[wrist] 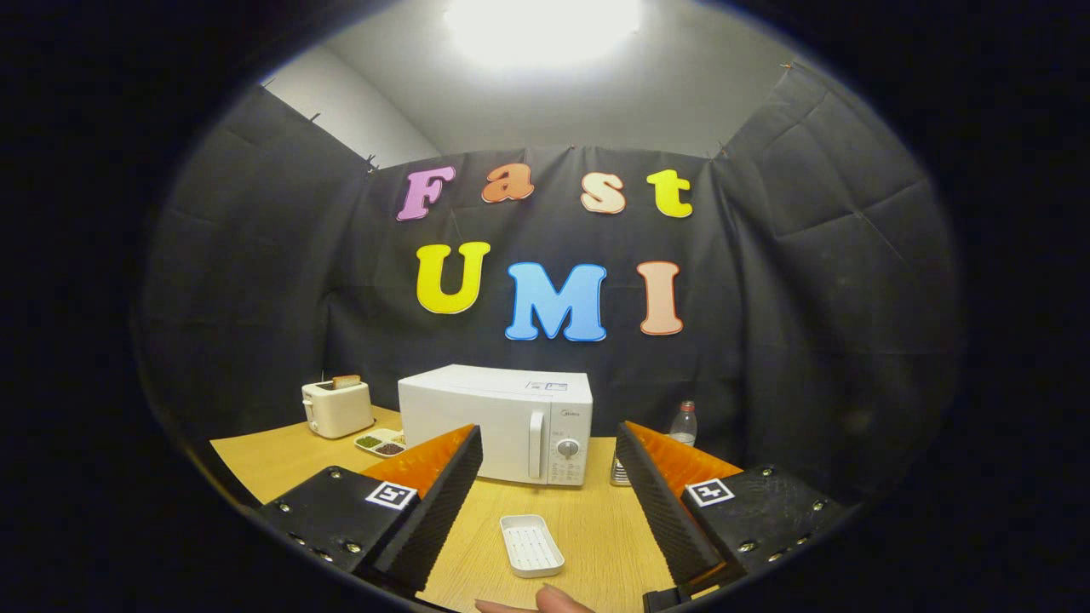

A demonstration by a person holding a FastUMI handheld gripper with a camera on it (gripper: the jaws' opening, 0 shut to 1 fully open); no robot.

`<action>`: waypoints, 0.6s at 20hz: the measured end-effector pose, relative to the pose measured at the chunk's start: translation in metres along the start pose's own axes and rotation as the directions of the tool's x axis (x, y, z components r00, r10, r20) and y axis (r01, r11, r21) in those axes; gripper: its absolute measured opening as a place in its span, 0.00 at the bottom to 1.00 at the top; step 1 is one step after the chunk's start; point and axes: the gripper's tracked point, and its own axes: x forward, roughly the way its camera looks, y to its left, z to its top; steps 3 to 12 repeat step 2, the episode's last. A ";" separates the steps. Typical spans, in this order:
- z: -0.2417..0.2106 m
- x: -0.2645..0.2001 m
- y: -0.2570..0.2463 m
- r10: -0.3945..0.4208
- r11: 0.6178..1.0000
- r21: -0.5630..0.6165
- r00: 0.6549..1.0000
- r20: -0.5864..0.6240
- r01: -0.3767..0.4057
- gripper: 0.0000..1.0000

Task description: Open the microwave, put the food inside, and close the microwave door.

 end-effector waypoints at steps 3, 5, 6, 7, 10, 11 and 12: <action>-0.001 -0.001 0.000 0.005 1.000 0.006 1.000 -0.004 -0.005 0.99; -0.001 -0.001 0.000 0.005 1.000 0.006 1.000 -0.004 -0.005 0.99; -0.001 -0.001 0.000 0.005 1.000 0.006 1.000 -0.004 -0.005 0.99; -0.001 -0.001 0.000 0.005 1.000 0.006 1.000 -0.004 -0.005 0.99; -0.001 -0.001 0.000 0.005 1.000 0.006 1.000 -0.004 -0.005 0.99; -0.001 -0.001 0.000 0.005 1.000 0.006 1.000 -0.004 -0.005 0.99; -0.001 -0.001 0.000 0.005 1.000 0.006 1.000 -0.004 -0.005 0.99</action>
